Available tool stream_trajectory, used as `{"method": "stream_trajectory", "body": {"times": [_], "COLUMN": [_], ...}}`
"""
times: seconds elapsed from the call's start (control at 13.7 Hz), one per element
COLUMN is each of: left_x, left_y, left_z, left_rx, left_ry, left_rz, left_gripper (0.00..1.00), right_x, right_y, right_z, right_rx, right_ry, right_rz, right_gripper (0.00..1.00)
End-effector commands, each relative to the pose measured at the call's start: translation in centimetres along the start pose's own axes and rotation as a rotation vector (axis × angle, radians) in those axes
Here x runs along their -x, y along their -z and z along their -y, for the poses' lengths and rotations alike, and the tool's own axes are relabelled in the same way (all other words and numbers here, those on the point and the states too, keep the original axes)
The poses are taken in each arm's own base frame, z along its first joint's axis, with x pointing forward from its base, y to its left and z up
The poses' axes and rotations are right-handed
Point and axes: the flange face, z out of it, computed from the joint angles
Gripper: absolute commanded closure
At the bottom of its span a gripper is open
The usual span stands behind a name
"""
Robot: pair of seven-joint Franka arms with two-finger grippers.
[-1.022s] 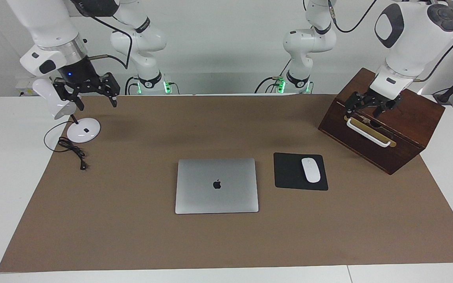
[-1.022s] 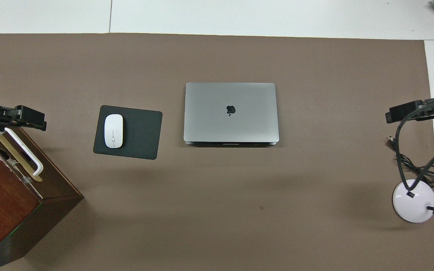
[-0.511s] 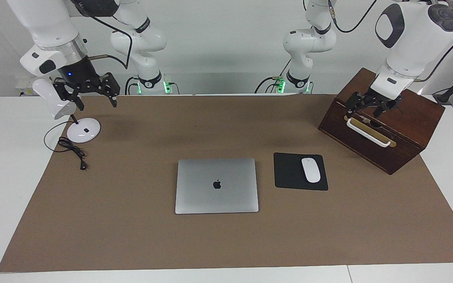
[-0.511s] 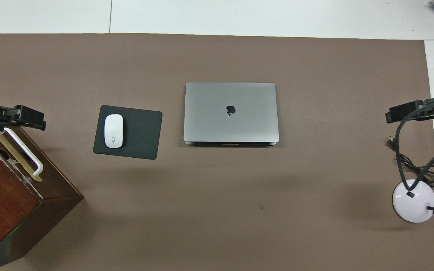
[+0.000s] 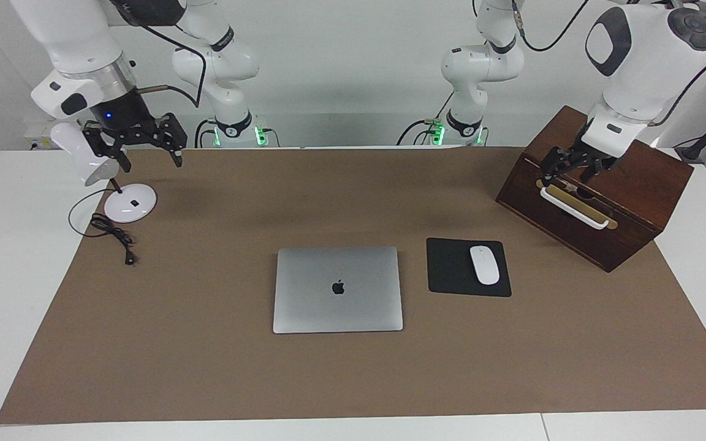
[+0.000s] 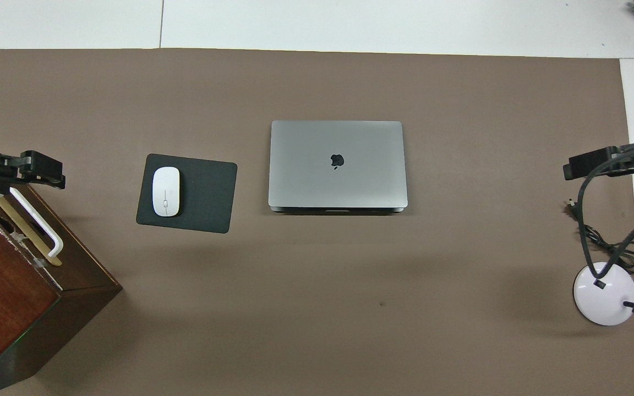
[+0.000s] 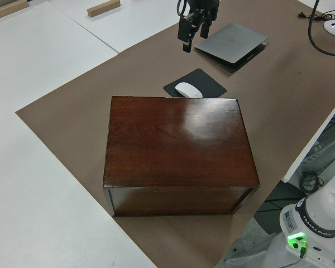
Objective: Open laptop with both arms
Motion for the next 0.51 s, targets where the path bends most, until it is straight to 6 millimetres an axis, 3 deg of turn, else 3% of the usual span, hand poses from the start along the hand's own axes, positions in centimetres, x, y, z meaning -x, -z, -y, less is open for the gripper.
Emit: {"method": "stream_trajectory", "body": {"times": [0.0, 0.15, 0.44], "left_x": [0.04, 0.28, 0.88], "left_y": [-1.30, -1.34, -1.71], "left_z": [-0.54, -0.55, -0.89], "left_rx": [0.007, 0.051, 0.054], "left_ry": [0.134, 0.192, 0.274], "left_rz": [-0.001, 0.012, 0.022], "left_gripper": [0.66, 1.00, 1.00], "right_x": [0.59, 0.61, 0.68], "right_y": [0.25, 0.24, 0.32], "right_z": [-0.24, -0.32, -0.49], "right_rx": [-0.006, -0.006, -0.006], "right_ry": [-0.017, -0.017, -0.020], "right_rz": [-0.011, -0.010, -0.010], "right_gripper": [0.00, 0.00, 0.00]}}
